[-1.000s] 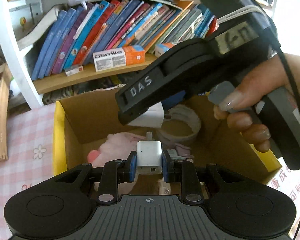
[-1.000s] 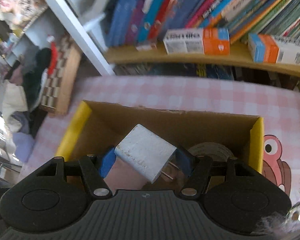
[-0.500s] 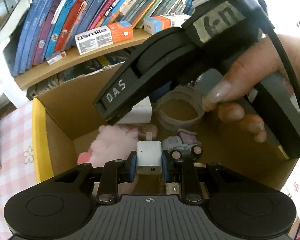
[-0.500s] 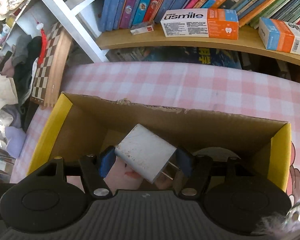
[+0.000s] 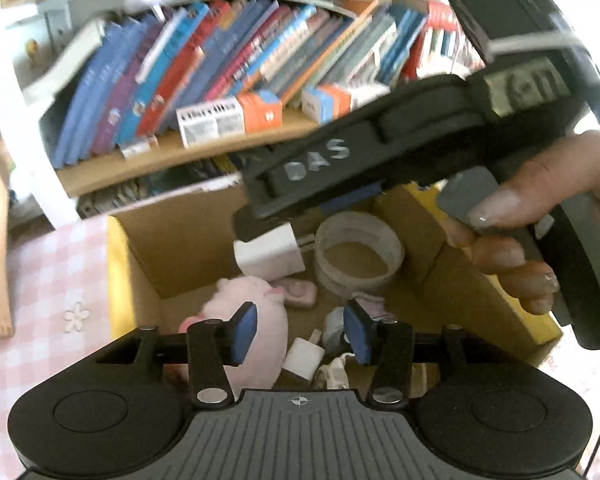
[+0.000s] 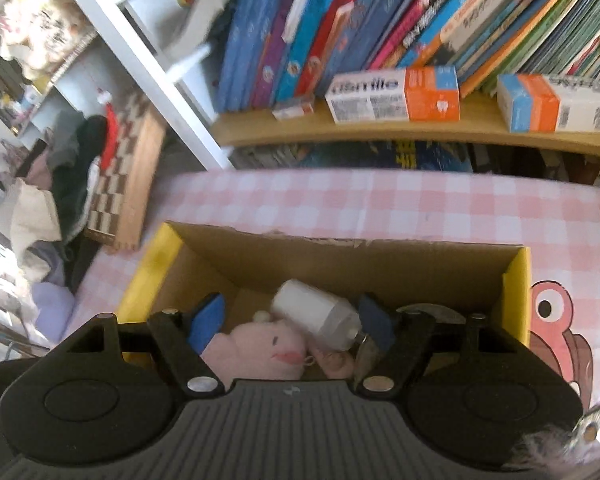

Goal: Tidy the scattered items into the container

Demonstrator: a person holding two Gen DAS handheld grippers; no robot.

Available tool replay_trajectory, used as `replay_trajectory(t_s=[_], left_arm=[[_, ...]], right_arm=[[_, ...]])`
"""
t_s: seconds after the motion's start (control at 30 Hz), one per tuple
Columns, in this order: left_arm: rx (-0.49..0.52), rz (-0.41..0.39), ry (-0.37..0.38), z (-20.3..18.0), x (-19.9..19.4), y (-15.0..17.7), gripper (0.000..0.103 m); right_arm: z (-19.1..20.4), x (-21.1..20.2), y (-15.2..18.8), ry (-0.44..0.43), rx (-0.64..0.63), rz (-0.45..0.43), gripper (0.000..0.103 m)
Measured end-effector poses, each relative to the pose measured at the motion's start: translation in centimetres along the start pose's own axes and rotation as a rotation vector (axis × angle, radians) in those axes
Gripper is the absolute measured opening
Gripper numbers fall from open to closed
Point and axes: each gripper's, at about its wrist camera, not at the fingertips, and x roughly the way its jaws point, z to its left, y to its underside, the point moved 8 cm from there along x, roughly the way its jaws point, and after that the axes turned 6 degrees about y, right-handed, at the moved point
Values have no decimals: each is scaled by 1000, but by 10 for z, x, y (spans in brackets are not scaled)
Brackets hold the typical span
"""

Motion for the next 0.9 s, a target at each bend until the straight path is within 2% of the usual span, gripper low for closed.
replay_trajectory(t_s=[0.23, 0.3, 0.47, 0.57, 0.63, 0.7, 0.83, 0.87, 0.9], left_arm=[[19, -135, -21, -11, -55, 0, 51], [36, -173, -29, -12, -72, 1, 55], [46, -247, -52, -14, -112, 13, 55], [24, -287, -62, -14, -135, 27, 55], [12, -310, -71, -17, -151, 37, 59], [-1, -334, -89, -20, -166, 49, 68], [-16, -359, -100, -26, -189, 73, 71], [-19, -362, -103, -28, -196, 81, 72], [-29, -362, -107, -30, -201, 89, 75]], right_arm=[[25, -50, 11, -15, -44, -78, 73], [33, -66, 18, -22, -59, -108, 73], [51, -104, 40, -8, -96, -175, 73], [60, -123, 54, 10, -102, -211, 73], [66, -135, 66, 26, -106, -231, 73], [73, -146, 78, 44, -116, -249, 73], [89, -170, 107, 80, -142, -287, 73], [92, -176, 115, 90, -151, -299, 74], [96, -182, 124, 101, -157, -314, 79]])
